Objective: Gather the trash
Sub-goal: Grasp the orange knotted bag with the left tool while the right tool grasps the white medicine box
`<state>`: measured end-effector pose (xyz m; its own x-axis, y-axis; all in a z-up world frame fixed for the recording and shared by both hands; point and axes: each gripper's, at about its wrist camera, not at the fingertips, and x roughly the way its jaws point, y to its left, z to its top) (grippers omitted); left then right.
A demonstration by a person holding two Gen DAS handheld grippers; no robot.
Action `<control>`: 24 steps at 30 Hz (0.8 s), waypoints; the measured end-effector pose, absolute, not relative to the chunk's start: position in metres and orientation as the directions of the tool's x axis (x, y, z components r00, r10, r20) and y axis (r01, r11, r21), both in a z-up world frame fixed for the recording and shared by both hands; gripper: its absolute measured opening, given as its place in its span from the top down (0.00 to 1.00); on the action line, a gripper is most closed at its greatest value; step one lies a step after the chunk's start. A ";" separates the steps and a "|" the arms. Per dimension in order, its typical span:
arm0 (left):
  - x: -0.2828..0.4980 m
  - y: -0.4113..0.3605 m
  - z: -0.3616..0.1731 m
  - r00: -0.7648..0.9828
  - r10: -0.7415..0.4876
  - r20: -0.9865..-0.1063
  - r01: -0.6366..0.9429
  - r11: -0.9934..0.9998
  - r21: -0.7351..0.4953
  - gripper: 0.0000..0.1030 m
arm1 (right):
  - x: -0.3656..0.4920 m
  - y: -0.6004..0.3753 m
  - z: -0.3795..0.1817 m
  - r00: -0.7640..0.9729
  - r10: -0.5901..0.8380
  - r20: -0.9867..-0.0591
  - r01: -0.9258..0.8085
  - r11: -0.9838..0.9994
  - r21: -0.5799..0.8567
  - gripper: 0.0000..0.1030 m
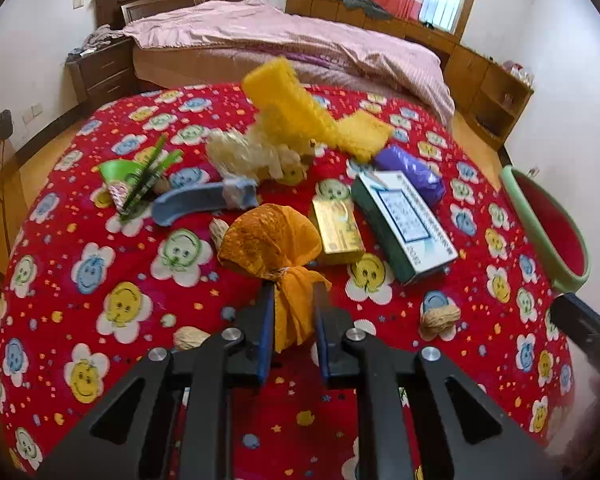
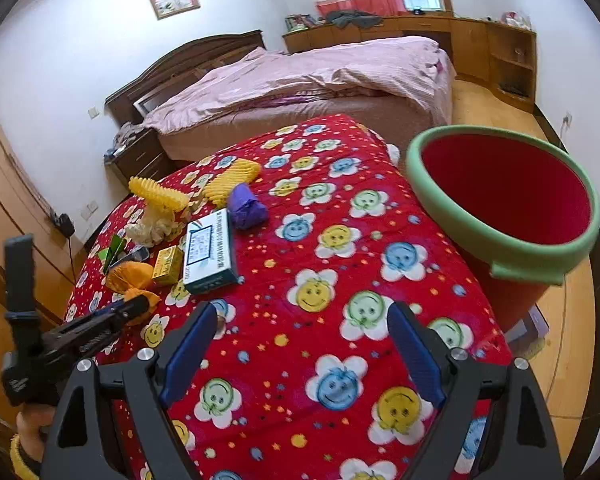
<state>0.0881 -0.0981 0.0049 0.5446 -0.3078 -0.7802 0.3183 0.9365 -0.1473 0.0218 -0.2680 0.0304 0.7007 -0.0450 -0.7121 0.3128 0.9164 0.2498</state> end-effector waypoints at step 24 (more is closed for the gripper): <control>0.105 -0.049 0.010 0.600 -0.265 -0.755 0.208 0.963 -0.173 0.83 | 0.126 -0.208 -0.005 0.622 0.027 -0.782 0.152 0.976 0.155 0.18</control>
